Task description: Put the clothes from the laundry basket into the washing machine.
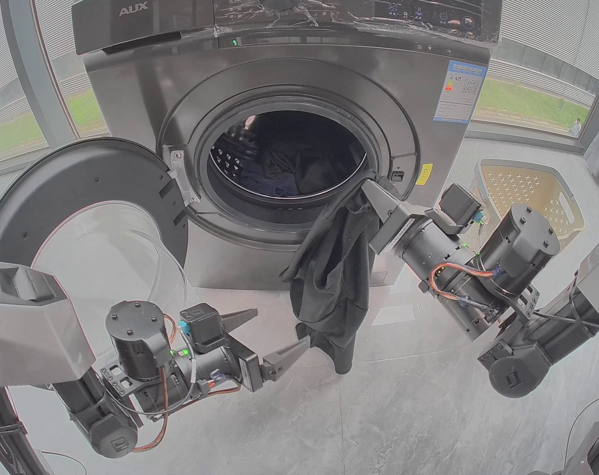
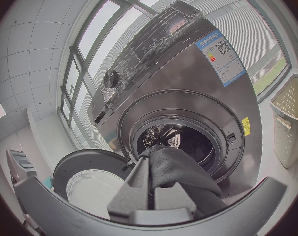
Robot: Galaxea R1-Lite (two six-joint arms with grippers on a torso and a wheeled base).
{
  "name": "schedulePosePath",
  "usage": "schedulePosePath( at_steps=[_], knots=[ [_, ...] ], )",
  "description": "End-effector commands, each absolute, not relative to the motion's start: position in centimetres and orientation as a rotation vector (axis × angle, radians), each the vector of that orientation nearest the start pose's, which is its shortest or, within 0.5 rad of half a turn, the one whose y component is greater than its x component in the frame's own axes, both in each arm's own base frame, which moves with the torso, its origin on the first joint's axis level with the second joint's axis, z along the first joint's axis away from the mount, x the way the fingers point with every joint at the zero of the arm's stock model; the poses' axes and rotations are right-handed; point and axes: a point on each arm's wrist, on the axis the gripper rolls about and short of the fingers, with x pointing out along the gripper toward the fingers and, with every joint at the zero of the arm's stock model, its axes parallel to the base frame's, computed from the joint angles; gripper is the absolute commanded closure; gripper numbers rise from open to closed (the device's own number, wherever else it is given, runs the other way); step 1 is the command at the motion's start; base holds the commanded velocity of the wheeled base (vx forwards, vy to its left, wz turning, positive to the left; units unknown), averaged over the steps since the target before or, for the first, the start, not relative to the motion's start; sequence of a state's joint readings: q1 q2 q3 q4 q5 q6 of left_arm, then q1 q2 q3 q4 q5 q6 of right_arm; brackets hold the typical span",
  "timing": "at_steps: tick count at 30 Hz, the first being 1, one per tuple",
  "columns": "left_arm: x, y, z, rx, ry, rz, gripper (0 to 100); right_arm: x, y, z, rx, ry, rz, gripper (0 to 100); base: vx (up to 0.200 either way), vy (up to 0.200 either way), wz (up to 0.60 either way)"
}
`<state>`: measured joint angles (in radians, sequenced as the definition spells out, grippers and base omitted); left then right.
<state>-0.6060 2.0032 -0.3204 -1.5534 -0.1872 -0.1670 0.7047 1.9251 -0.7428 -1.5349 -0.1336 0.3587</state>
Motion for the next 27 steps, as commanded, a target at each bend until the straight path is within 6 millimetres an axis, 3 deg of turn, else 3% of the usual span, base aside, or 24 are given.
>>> schedulePosePath(
  at_steps=[1, 12, 27],
  knots=[
    [22.8, -17.9, 7.0, -0.117, 0.208, -0.829, 0, 26.3, 22.1, 18.0, 0.493, -0.22, 0.613, 100, 0.0, 0.0, 0.0],
    [27.6, -21.0, 5.2, -0.127, 0.145, -0.838, 0, 25.9, 22.4, 18.6, 0.505, -0.239, 0.63, 100, 0.0, 0.0, 0.0],
    [30.4, -23.4, 2.8, -0.113, 0.104, -0.782, 0, 26.0, 22.5, 18.8, 0.509, -0.247, 0.633, 100, 0.0, 0.0, 0.0]
  ],
)
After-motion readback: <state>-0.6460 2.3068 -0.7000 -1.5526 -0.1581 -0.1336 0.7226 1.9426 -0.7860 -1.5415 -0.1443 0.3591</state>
